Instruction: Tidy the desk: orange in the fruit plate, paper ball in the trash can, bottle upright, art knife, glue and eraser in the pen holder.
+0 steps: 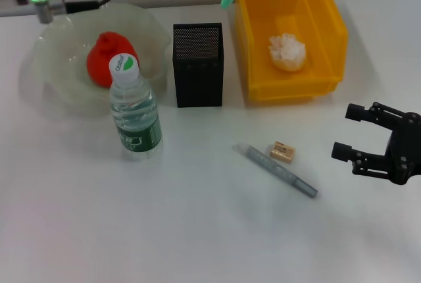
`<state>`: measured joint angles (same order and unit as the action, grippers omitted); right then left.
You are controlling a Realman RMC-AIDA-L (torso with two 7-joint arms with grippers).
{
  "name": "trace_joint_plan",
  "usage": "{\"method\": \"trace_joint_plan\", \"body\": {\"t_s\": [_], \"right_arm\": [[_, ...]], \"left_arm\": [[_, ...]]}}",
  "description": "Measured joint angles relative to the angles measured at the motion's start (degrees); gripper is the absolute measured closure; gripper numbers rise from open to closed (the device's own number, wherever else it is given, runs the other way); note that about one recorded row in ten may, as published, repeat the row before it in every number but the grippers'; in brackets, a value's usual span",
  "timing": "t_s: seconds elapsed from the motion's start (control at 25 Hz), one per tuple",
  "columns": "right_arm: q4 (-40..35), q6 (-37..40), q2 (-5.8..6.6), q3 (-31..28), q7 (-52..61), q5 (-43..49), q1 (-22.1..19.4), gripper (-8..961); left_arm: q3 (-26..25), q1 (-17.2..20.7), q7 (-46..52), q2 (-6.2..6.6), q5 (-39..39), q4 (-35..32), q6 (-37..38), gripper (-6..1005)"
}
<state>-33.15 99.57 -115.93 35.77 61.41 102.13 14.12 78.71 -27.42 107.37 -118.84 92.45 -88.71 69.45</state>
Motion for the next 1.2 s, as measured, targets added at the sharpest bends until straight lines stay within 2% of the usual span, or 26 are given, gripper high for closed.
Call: {"method": "trace_joint_plan", "body": {"t_s": [0.04, 0.16, 0.2, 0.28, 0.32, 0.36, 0.48, 0.52, 0.56, 0.64, 0.72, 0.76, 0.8, 0.88, 1.2], "right_arm": [[0.0, 0.0, 0.0, 0.0, 0.2, 0.0, 0.1, 108], [0.0, 0.0, 0.0, 0.0, 0.4, 0.0, 0.1, 108], [0.0, 0.0, 0.0, 0.0, 0.4, 0.0, 0.1, 108], [0.0, 0.0, 0.0, 0.0, 0.4, 0.0, 0.1, 108], [0.0, 0.0, 0.0, 0.0, 0.5, 0.0, 0.2, 108], [0.0, 0.0, 0.01, 0.0, 0.5, 0.0, 0.2, 108], [0.0, 0.0, 0.01, 0.0, 0.5, 0.1, 0.3, 108], [0.0, 0.0, 0.01, 0.0, 0.5, 0.1, 0.3, 108], [0.0, 0.0, 0.01, 0.0, 0.5, 0.2, 0.3, 108], [0.0, 0.0, 0.01, 0.0, 0.5, 0.2, 0.2, 109], [0.0, 0.0, 0.01, 0.0, 0.5, 0.2, 0.1, 109], [0.0, 0.0, 0.01, 0.0, 0.6, 0.2, 0.0, 109], [0.0, 0.0, 0.01, 0.0, 0.6, 0.2, 0.0, 109], [0.0, 0.0, 0.01, 0.0, 0.7, 0.3, 0.0, 109], [0.0, 0.0, 0.01, 0.0, 0.8, 0.3, 0.2, 109]], "left_arm": [[0.7, -0.7, -4.3, 0.0, -3.4, 3.5, -2.4, 834], [1.0, -1.5, -6.0, -0.03, -4.4, 5.6, -3.7, 833], [1.4, -2.9, -8.2, -0.11, -5.3, 9.1, -5.6, 833], [1.4, -2.9, -8.2, -0.11, -5.3, 9.1, -5.6, 832], [2.1, -5.5, -12.8, -0.19, -6.3, 14.3, -8.0, 831], [2.1, -6.8, -15.1, -0.17, -7.2, 16.4, -8.8, 831], [2.0, -7.5, -15.9, -0.12, -7.6, 17.4, -9.1, 830], [0.7, -9.8, -17.3, -0.02, -8.5, 20.8, -9.3, 830], [0.1, -10.5, -18.1, -0.03, -8.8, 22.2, -9.4, 829], [-0.4, -11.5, -19.6, -0.12, -10.0, 25.0, -9.9, 829], [-0.4, -11.5, -19.6, -0.12, -10.0, 25.0, -9.9, 828], [-0.6, -12.9, -21.6, -0.15, -12.7, 29.4, -11.2, 828], [-0.6, -12.9, -21.6, -0.15, -12.7, 29.4, -11.2, 827], [-0.6, -14.4, -25.3, -0.16, -15.4, 33.7, -12.6, 827], [-0.3, -16.4, -28.5, -0.23, -14.0, 37.6, -15.7, 824]]}}
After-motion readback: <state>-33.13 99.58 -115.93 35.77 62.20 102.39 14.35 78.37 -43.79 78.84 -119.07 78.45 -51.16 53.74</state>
